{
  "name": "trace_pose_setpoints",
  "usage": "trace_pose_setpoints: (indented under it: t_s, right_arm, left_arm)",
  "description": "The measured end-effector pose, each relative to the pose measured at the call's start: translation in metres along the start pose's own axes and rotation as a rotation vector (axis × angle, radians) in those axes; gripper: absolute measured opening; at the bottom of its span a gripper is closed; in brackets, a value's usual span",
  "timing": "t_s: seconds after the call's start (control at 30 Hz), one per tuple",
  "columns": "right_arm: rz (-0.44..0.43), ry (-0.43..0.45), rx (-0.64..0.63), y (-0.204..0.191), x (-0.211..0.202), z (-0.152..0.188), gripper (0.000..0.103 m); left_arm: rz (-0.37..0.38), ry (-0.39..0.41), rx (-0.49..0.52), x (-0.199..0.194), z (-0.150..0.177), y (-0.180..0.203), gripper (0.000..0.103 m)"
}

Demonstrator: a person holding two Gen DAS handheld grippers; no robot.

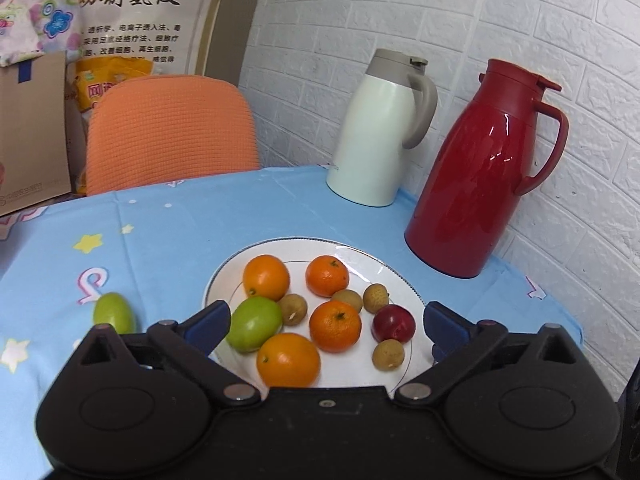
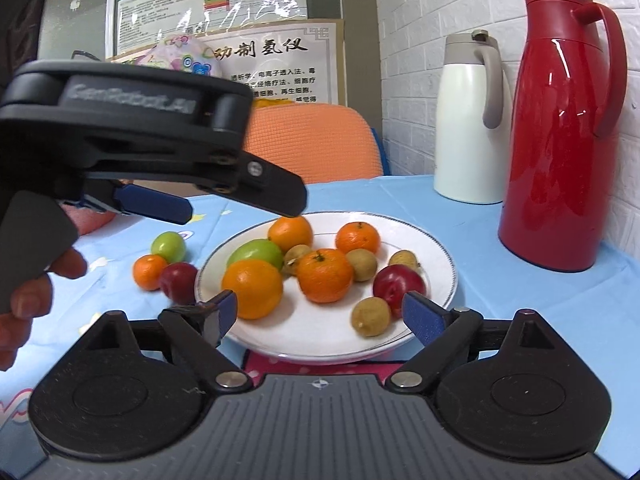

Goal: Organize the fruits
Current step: 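Lift both open tools away from the plate, then move the open left tool to the loose orange on the tablecloth, then close the left tool around the orange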

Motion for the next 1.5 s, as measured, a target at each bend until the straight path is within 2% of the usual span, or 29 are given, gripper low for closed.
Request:
trace_pose_setpoints:
  t_s: [0.5, 0.73, 0.93, 1.1, 1.2, 1.3, 1.5]
  right_arm:
    - [-0.093, -0.011, -0.054, -0.045, -0.011, -0.001, 0.103]
    - [-0.197, -0.026, -0.047, -0.069, -0.01, -0.006, 0.103]
    - [-0.267, -0.078, -0.043, -0.091, 0.001, -0.009, 0.103]
    - [-0.256, -0.114, -0.037, -0.098, 0.01, -0.008, 0.077]
    - [-0.257, -0.123, -0.038, -0.099, 0.012, -0.006, 0.069]
    - [-0.263, -0.127, -0.05, -0.102, 0.011, -0.005, 0.063]
    - [-0.276, -0.136, -0.064, -0.105, 0.013, -0.004, 0.063]
  left_arm:
    - [-0.132, 0.014, -0.07, -0.051, 0.031, -0.06, 0.103]
    - [-0.162, 0.01, -0.112, -0.061, 0.037, -0.095, 0.103]
    - [-0.152, 0.001, -0.124, -0.061, 0.034, -0.115, 0.103]
    - [-0.142, -0.017, -0.14, -0.054, 0.027, -0.127, 0.103]
    - [-0.122, -0.031, -0.173, -0.047, 0.022, -0.134, 0.103]
    - [-0.099, -0.044, -0.217, -0.037, 0.019, -0.14, 0.103]
    - [-0.088, -0.079, -0.248, -0.014, 0.014, -0.146, 0.102]
Point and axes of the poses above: each gripper's, at about its wrist camera, not at the fingertips, and x roughly the way its jaws point, y to its right, z to its underside, the point moved 2 cm from there along x, roughly the way its jaws point, and after that the axes turned 2 degrees about -x, right-handed, at the moved point
